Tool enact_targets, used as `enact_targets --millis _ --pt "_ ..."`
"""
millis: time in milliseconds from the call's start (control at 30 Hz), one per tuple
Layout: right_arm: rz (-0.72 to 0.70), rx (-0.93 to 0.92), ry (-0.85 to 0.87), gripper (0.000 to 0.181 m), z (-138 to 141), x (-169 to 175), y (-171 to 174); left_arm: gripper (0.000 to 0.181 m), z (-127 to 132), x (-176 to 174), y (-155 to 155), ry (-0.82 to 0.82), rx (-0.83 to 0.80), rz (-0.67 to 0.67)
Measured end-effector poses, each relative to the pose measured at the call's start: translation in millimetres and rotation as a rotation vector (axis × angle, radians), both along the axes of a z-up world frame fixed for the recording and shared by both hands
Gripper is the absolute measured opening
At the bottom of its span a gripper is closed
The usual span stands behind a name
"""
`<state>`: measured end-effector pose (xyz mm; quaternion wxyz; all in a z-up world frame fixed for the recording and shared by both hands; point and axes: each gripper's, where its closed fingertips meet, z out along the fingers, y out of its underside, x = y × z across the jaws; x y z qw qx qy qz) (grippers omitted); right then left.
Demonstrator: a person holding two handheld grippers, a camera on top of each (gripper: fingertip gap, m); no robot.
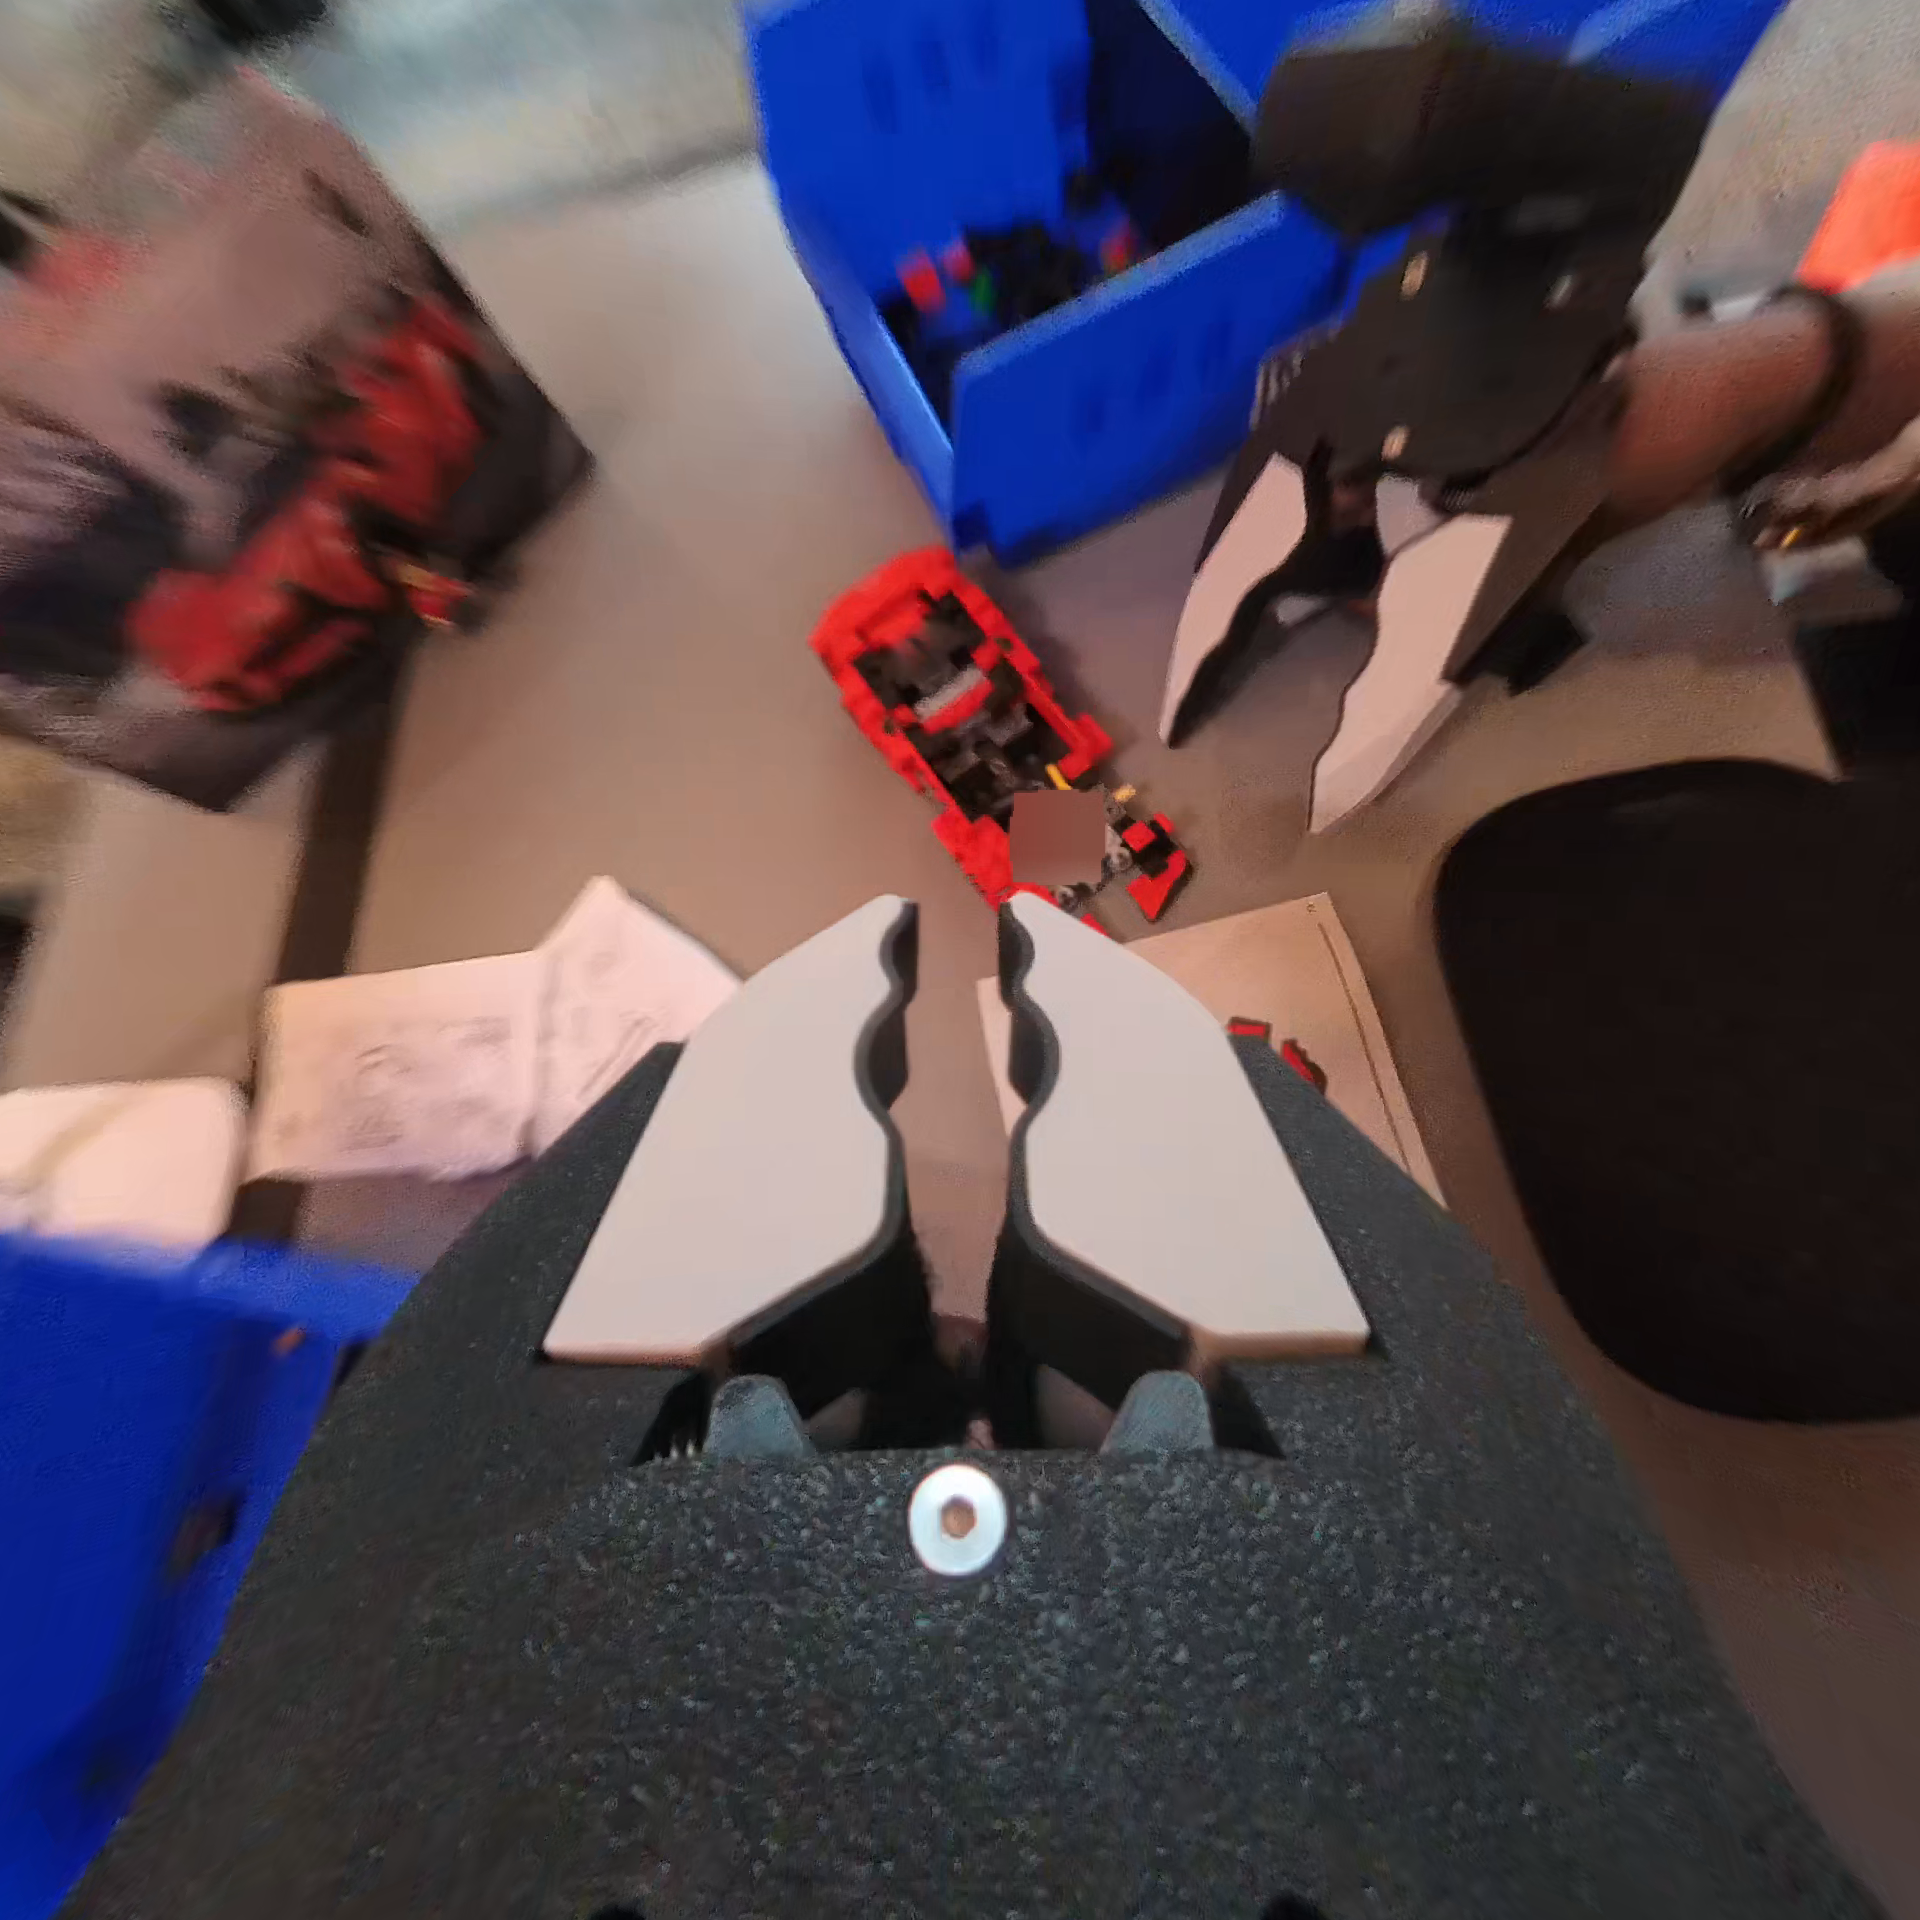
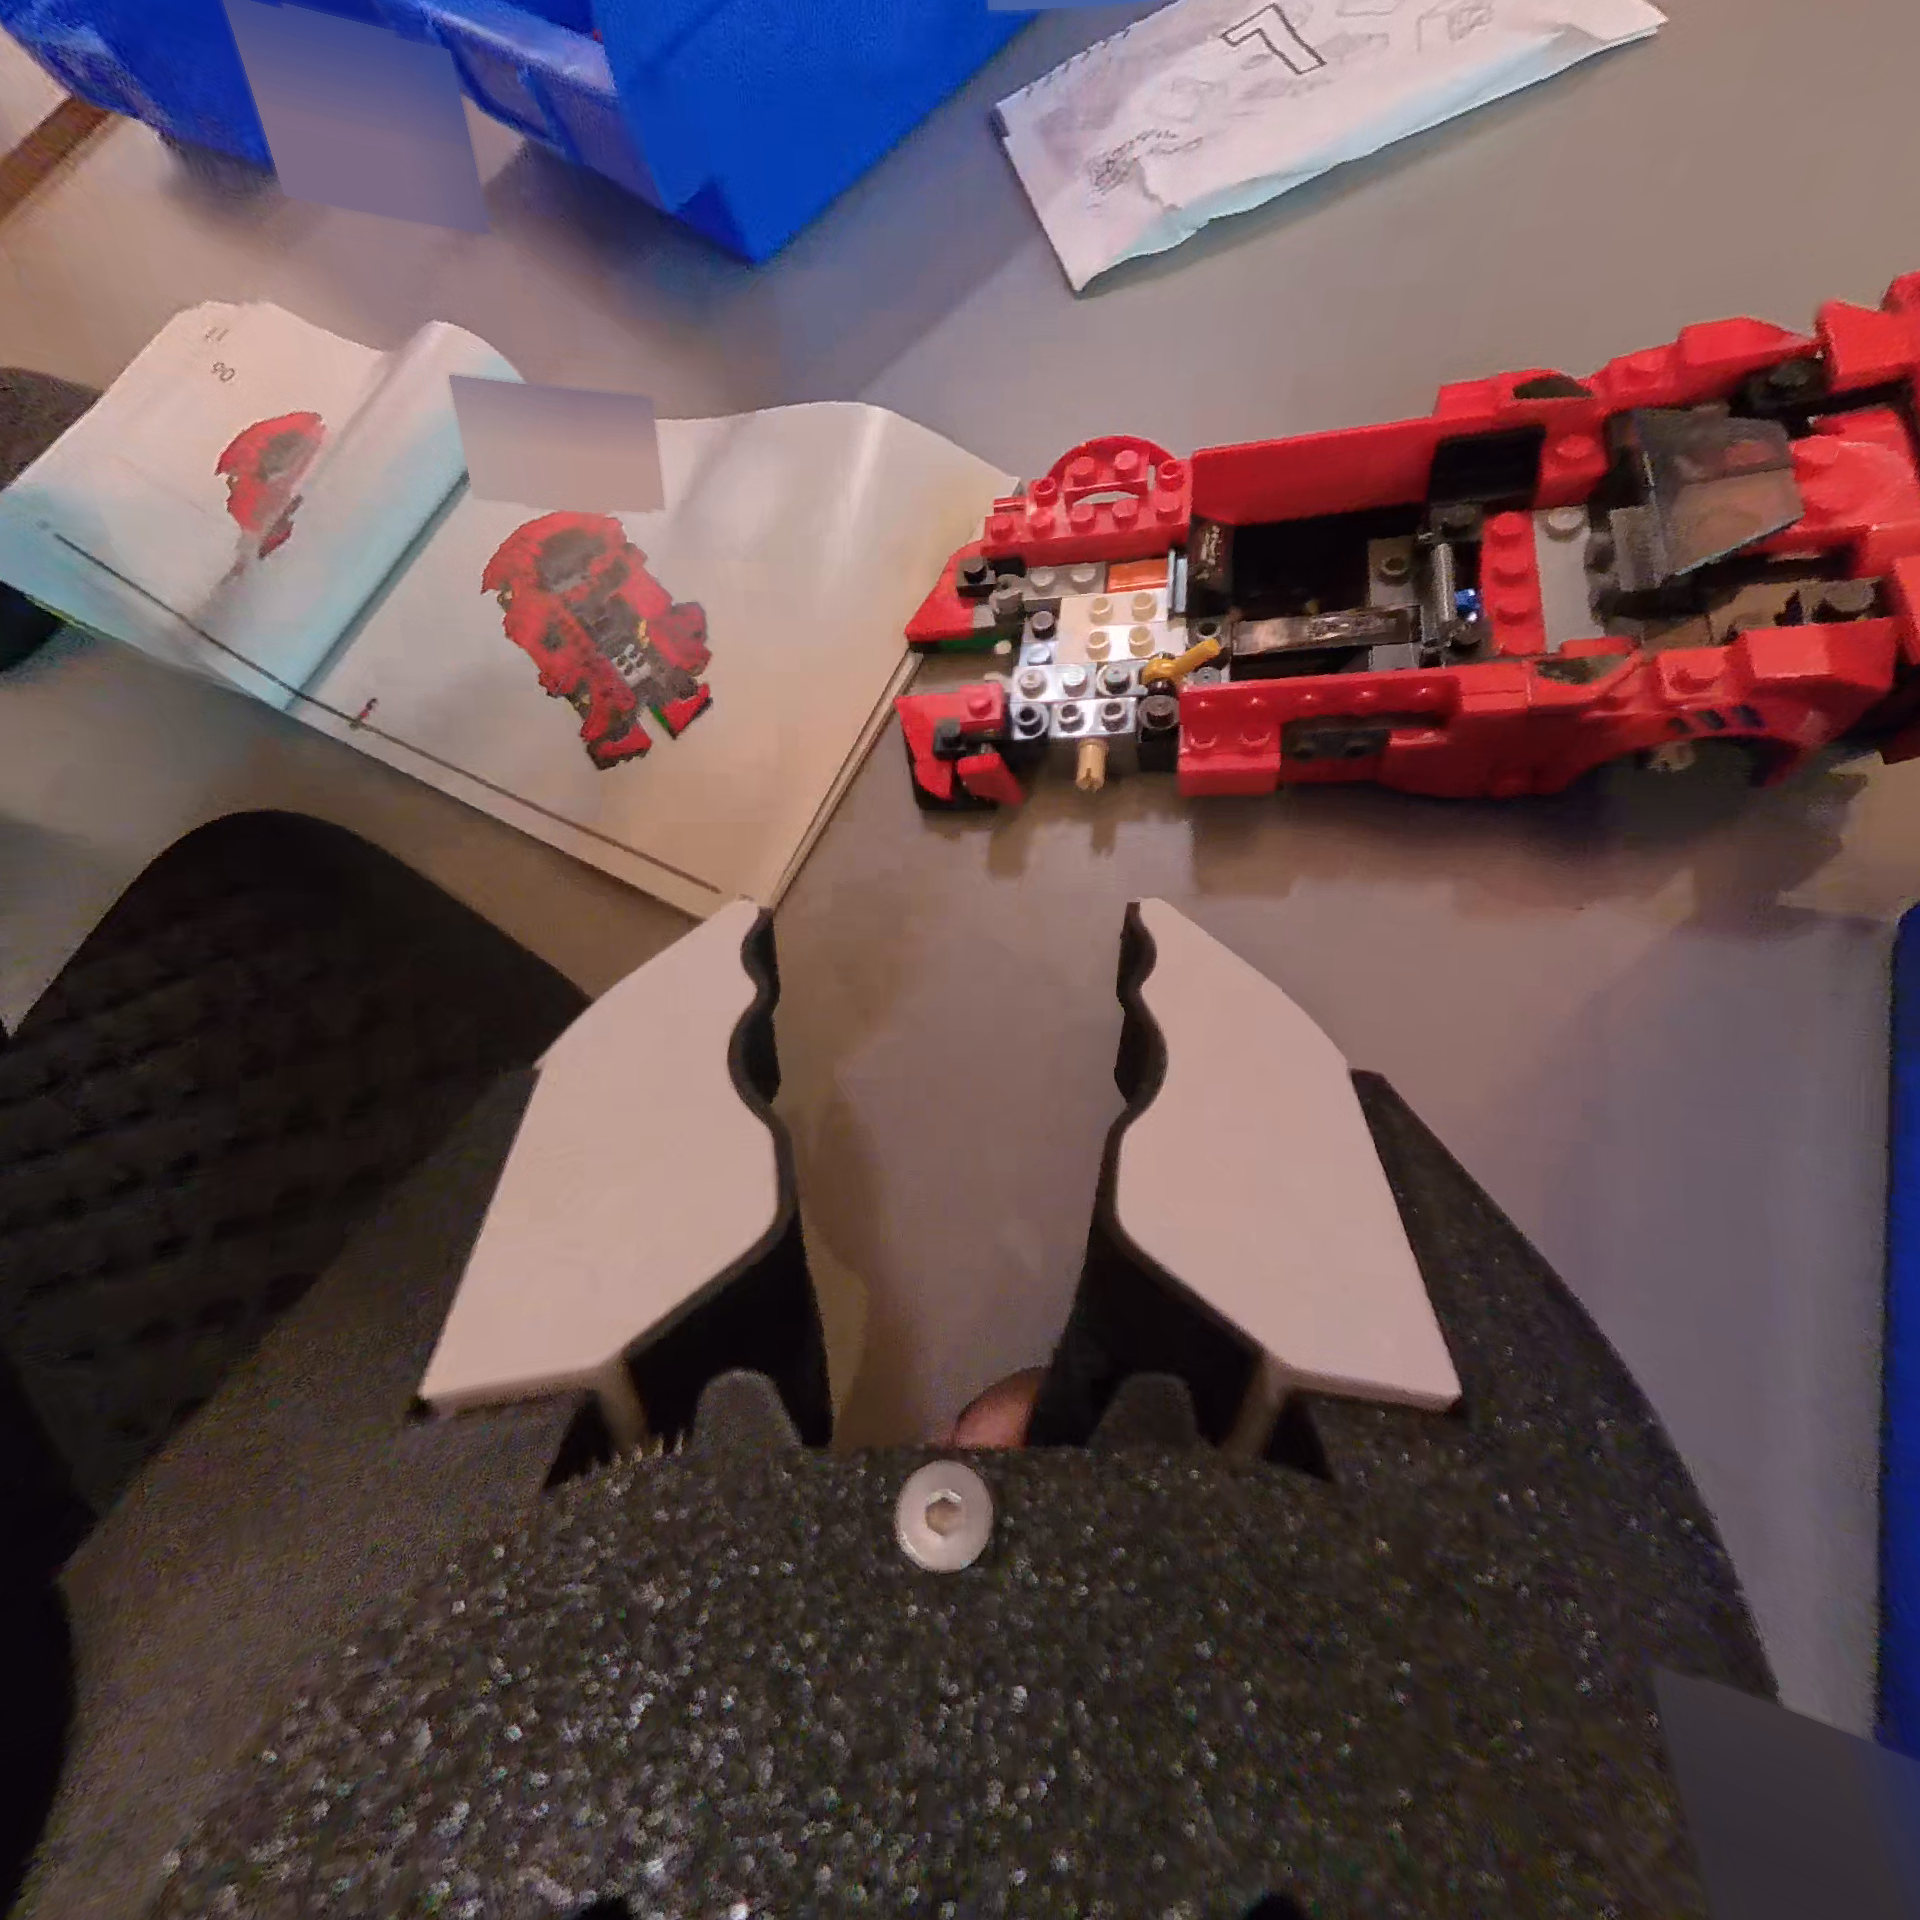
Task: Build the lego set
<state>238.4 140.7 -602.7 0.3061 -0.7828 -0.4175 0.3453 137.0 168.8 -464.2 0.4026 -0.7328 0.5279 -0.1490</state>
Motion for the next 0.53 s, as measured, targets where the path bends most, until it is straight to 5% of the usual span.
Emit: enact_targets --millis 100,167,300,433,533 --pt "0.052 0.05 -0.013 0.057 17 -5 -4 0.025 63 -64 -40 -0.188 0.203 0.154" --pt "0.118 0.114 -0.025 0.051 38 -20 -7 0.024 78 -117 -69 -0.263 0.297 0.295" --pt "0.374 0.239 -0.101 0.048 76 -87 -13 0.018 44 -182 -111 -0.37 0.291 0.51" --pt "0.669 0.4 -0.287 0.037 105 -187 4 0.017 -2 -178 -133 -0.481 0.199 0.49" --pt "0.92 0.493 -0.48 0.018 98 -258 23 0.016 -24 -179 -138 -0.491 0.174 0.488"
